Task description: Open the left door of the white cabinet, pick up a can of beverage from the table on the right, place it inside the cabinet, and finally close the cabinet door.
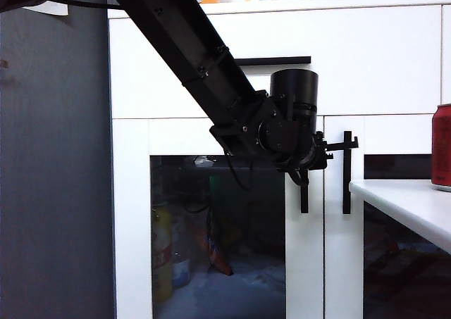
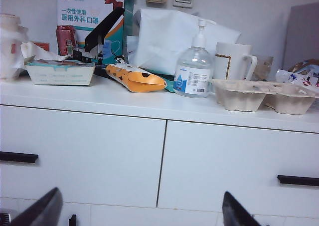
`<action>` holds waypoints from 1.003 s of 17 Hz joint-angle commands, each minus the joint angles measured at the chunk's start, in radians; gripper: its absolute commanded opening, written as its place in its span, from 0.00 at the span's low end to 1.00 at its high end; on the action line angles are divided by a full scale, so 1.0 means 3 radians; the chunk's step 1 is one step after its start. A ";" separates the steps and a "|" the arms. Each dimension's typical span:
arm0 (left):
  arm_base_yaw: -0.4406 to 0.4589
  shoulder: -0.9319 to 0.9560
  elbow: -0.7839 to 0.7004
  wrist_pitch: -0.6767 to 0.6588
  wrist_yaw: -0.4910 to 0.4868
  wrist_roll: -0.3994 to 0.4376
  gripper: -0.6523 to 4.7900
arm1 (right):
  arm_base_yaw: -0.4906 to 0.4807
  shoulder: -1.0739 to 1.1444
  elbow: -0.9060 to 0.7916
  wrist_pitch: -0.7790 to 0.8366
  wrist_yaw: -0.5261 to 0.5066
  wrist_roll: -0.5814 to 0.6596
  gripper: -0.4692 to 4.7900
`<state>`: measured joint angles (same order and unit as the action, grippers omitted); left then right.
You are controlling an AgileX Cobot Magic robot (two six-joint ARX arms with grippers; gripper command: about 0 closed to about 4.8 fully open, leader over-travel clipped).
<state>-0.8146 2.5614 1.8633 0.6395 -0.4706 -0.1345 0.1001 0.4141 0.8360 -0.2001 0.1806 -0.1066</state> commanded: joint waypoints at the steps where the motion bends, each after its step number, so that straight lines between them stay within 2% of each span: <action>1: -0.0047 -0.0023 0.0024 0.0089 0.0160 -0.0102 0.11 | -0.0003 -0.0013 0.0017 0.0053 0.0018 -0.0033 0.87; 9: -0.0055 -0.0024 0.0009 0.0193 0.0120 -0.0103 0.11 | -0.0001 -0.0024 0.0017 0.0034 0.0017 -0.0071 0.87; 12: -0.0055 -0.0031 0.0000 0.0401 -0.0118 -0.0103 0.11 | -0.0001 -0.0024 0.0017 0.0033 0.0017 -0.0071 0.87; 14: -0.0069 -0.0057 -0.0078 0.0515 -0.0153 -0.0102 0.11 | -0.0001 -0.0024 0.0017 0.0033 0.0017 -0.0071 0.87; 17: -0.0127 -0.0192 -0.0323 0.0399 -0.0163 -0.0103 0.11 | -0.0001 -0.0024 0.0017 0.0032 0.0017 -0.0071 0.87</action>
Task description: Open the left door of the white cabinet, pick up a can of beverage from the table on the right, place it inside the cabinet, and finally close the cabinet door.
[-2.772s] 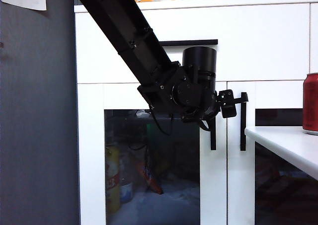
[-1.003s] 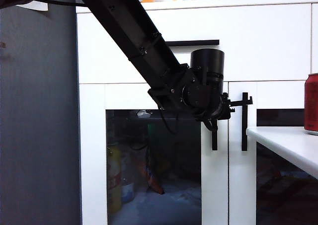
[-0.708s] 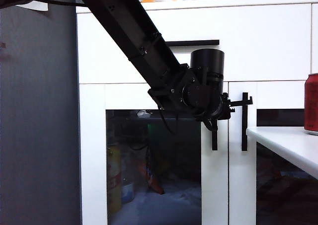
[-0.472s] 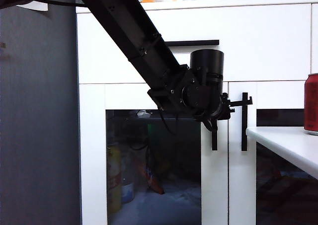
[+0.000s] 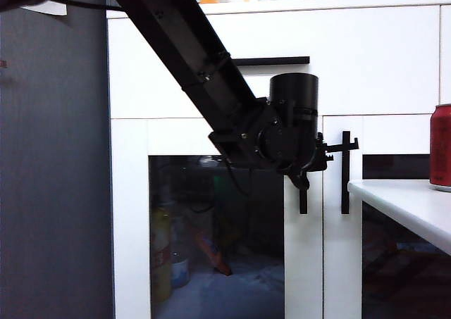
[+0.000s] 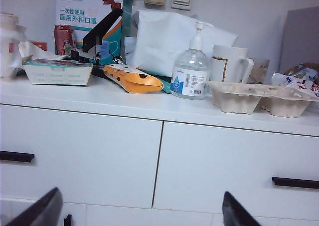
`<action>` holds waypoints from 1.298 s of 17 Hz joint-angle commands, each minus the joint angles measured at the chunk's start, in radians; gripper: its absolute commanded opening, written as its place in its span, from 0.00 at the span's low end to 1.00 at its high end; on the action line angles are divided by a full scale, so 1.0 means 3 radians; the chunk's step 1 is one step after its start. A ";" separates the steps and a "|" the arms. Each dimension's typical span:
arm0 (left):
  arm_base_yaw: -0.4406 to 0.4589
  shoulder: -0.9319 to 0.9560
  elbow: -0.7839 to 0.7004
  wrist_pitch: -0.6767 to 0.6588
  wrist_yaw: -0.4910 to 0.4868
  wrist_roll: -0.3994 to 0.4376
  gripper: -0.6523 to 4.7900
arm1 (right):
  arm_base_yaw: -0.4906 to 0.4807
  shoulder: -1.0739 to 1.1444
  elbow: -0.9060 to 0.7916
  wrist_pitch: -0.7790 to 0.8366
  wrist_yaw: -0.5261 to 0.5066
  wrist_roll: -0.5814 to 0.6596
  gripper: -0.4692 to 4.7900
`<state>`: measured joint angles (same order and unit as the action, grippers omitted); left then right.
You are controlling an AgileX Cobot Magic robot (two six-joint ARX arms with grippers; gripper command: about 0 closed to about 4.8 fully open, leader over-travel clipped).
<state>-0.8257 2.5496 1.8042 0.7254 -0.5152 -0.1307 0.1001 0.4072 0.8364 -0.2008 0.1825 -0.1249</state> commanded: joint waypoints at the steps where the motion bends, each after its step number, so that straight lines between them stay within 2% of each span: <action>1: -0.0106 -0.0233 -0.0228 0.0061 -0.0014 -0.0116 0.11 | -0.0001 -0.0001 0.0015 0.0033 0.0010 -0.0010 0.87; 3: -0.0141 -0.0407 -0.0510 0.0055 -0.0010 -0.0116 0.11 | -0.0001 -0.0001 0.0015 0.0033 0.0010 -0.0010 0.87; 7: -0.0177 -0.0725 -0.1268 0.0520 0.0009 -0.0116 0.11 | -0.0001 -0.0001 0.0014 -0.0018 0.0005 -0.0009 0.87; 10: -0.0177 -0.1061 -0.1921 0.0582 0.0009 -0.0114 0.11 | 0.0004 0.0086 -0.0056 -0.0230 -0.0061 0.0075 0.87; 13: -0.0177 -0.1413 -0.2399 0.0635 0.0010 -0.0114 0.11 | 0.0008 0.0355 -0.0203 -0.0195 -0.0464 0.0081 0.87; 15: -0.0178 -0.1676 -0.2645 0.0638 0.0010 -0.0114 0.11 | 0.0022 0.0858 -0.0276 -0.0088 -0.0876 0.0084 0.86; 16: -0.0178 -0.1745 -0.2693 0.0642 0.0010 -0.0114 0.11 | 0.0022 0.1062 -0.0275 -0.0028 -0.1031 0.0092 0.77; 17: -0.0177 -0.1854 -0.2740 0.0656 0.0009 -0.0114 0.11 | 0.0022 0.1459 -0.0275 0.0205 -0.1356 0.0090 0.29; 18: -0.0177 -0.1918 -0.2740 0.0660 0.0010 -0.0114 0.11 | 0.0024 0.1746 -0.0275 0.0472 -0.1602 0.0092 0.08; 19: -0.0177 -0.1971 -0.2740 0.0660 0.0010 -0.0114 0.11 | 0.0043 0.1926 -0.0275 0.0668 -0.1698 0.0097 0.09; 21: -0.0177 -0.2032 -0.2742 0.0678 0.0010 -0.0114 0.11 | 0.0122 0.2536 -0.0266 0.1378 -0.1787 0.0385 0.09; 22: -0.0177 -0.2035 -0.2742 0.0684 0.0010 -0.0116 0.11 | 0.0145 0.2731 -0.0224 0.1498 -0.1902 0.0505 0.09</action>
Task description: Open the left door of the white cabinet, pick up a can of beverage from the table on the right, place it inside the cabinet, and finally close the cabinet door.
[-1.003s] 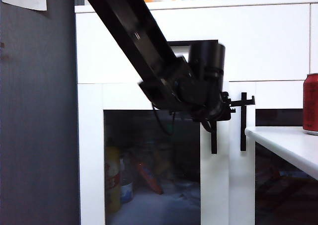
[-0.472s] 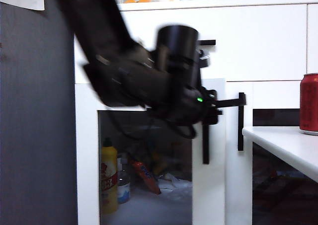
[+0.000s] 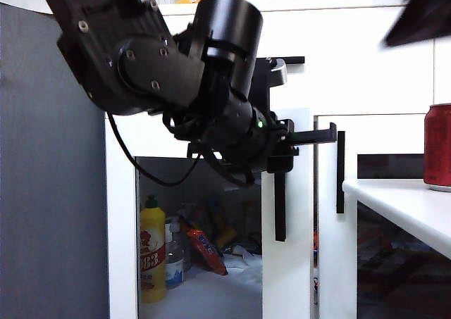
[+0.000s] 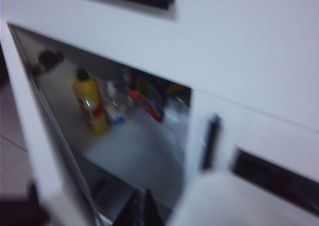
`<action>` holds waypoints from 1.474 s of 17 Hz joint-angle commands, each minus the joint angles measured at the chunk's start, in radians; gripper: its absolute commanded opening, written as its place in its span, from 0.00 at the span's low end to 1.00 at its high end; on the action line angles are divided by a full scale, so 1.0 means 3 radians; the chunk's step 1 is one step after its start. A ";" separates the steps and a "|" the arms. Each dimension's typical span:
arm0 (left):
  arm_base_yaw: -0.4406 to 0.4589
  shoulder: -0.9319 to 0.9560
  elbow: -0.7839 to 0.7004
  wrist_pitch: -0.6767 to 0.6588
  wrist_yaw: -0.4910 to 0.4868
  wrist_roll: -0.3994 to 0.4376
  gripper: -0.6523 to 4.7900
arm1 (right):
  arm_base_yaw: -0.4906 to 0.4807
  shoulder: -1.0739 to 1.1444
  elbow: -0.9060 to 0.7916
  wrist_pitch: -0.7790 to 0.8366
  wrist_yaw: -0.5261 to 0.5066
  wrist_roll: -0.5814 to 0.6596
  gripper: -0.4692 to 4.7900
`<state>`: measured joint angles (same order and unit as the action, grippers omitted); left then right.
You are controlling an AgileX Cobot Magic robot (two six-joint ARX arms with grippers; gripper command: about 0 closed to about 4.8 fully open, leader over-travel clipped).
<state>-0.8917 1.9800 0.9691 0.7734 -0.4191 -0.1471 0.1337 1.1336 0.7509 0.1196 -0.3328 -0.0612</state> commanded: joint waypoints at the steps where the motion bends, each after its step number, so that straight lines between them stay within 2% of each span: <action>1: 0.0043 -0.0145 0.0041 0.0535 -0.0310 -0.0060 0.11 | 0.0061 0.0577 0.0183 0.0422 -0.0378 0.0408 0.09; 4: 0.0045 -0.0295 -0.0032 0.0546 -0.0310 -0.0061 0.11 | 0.0102 0.1150 0.0556 0.0085 -0.0851 0.0416 0.09; 8: 0.0045 -0.0621 -0.0383 0.0495 -0.0309 -0.0060 0.11 | 0.0177 0.1245 0.0594 -0.0055 -0.0924 0.0413 0.09; 12: 0.0042 -0.0609 -0.0393 0.0362 -0.0295 -0.0056 0.11 | 0.0380 0.1383 0.0590 -0.0298 -0.0938 0.0268 0.09; 14: 0.0043 -0.0609 -0.0393 0.0137 -0.0237 -0.0060 0.11 | 0.0440 0.1516 0.0590 -0.0304 -0.1067 0.0264 0.09; 15: 0.0045 -0.0607 -0.0393 0.0052 -0.0235 -0.0060 0.11 | 0.0454 0.1609 0.0591 -0.0337 -0.1273 0.0285 0.09; 19: 0.0043 -0.0607 -0.0388 0.0020 -0.0220 -0.0060 0.11 | 0.0528 0.1624 0.0594 -0.0392 -0.1437 0.0315 0.09; 25: 0.0043 -0.0607 -0.0387 0.0020 -0.0183 -0.0060 0.11 | 0.0528 0.1623 0.0593 -0.0411 -0.1399 0.0282 0.09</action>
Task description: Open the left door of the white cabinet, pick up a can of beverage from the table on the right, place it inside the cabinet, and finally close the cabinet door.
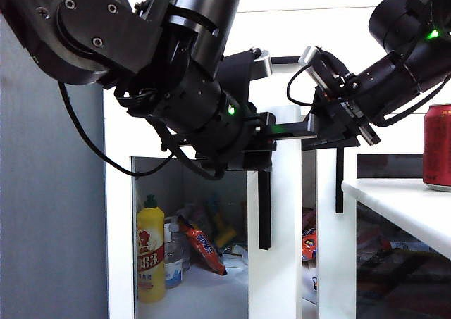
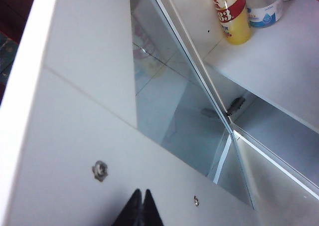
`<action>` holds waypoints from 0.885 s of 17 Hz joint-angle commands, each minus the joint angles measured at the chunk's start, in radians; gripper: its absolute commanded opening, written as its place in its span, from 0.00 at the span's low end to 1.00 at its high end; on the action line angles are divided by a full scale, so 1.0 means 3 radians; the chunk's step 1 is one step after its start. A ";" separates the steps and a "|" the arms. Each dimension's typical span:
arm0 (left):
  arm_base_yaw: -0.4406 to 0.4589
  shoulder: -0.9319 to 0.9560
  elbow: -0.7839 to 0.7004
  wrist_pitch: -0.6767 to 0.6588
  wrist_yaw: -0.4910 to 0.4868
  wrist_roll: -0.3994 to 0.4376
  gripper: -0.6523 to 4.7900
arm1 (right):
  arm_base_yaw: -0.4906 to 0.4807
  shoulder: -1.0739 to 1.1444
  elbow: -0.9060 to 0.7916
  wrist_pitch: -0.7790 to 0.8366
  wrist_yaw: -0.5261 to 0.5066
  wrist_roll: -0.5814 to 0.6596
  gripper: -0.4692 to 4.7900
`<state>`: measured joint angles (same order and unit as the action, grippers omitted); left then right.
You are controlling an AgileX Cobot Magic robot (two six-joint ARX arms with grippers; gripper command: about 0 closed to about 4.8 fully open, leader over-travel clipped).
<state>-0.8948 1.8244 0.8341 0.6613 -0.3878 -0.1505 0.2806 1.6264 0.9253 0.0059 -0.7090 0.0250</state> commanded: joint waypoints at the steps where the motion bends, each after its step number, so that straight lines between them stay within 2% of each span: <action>1: 0.0053 -0.0088 0.0064 0.0434 -0.0287 -0.0050 0.11 | 0.0038 -0.0020 0.0011 -0.0033 -0.0175 0.0005 0.09; 3: 0.0055 -0.0088 0.0066 0.0408 -0.0272 -0.0045 0.12 | 0.0038 -0.0019 0.0011 -0.0028 -0.0173 0.0005 0.09; 4: 0.0055 -0.0088 0.0066 0.0367 -0.0266 -0.0033 0.27 | 0.0038 -0.0019 0.0011 -0.0029 -0.0173 0.0004 0.09; 5: 0.0053 -0.0088 0.0062 0.0334 -0.0266 0.0025 0.59 | 0.0038 -0.0019 0.0011 -0.0031 -0.0173 0.0003 0.09; 6: 0.0052 -0.0088 0.0061 0.0282 -0.0239 0.0055 0.79 | 0.0037 -0.0019 0.0011 -0.0031 -0.0169 -0.0009 0.09; 8: 0.0053 -0.0093 0.0061 0.0078 -0.0050 0.0092 0.83 | 0.0029 -0.0019 0.0011 -0.0029 -0.0161 -0.0015 0.09; 9: 0.0053 -0.0159 0.0060 -0.0229 0.0017 0.0090 0.98 | 0.0031 -0.0019 0.0011 -0.0029 -0.0163 -0.0022 0.09; 11: 0.0034 -0.0361 0.0060 -0.0732 0.0540 0.0018 1.00 | 0.0029 -0.0017 0.0011 -0.0031 -0.0163 -0.0020 0.09; 13: -0.0056 -0.0661 0.0060 -0.1387 0.1382 -0.0111 1.00 | 0.0029 -0.0017 0.0011 -0.0025 -0.0163 -0.0020 0.09; 15: -0.0243 -0.0985 0.0060 -0.1996 0.1513 -0.0161 1.00 | 0.0031 -0.0017 0.0011 -0.0033 -0.0175 0.0006 0.09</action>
<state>-0.9512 1.5635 0.8505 0.1356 0.0517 -0.1925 0.2821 1.6253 0.9253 -0.0029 -0.7261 0.0189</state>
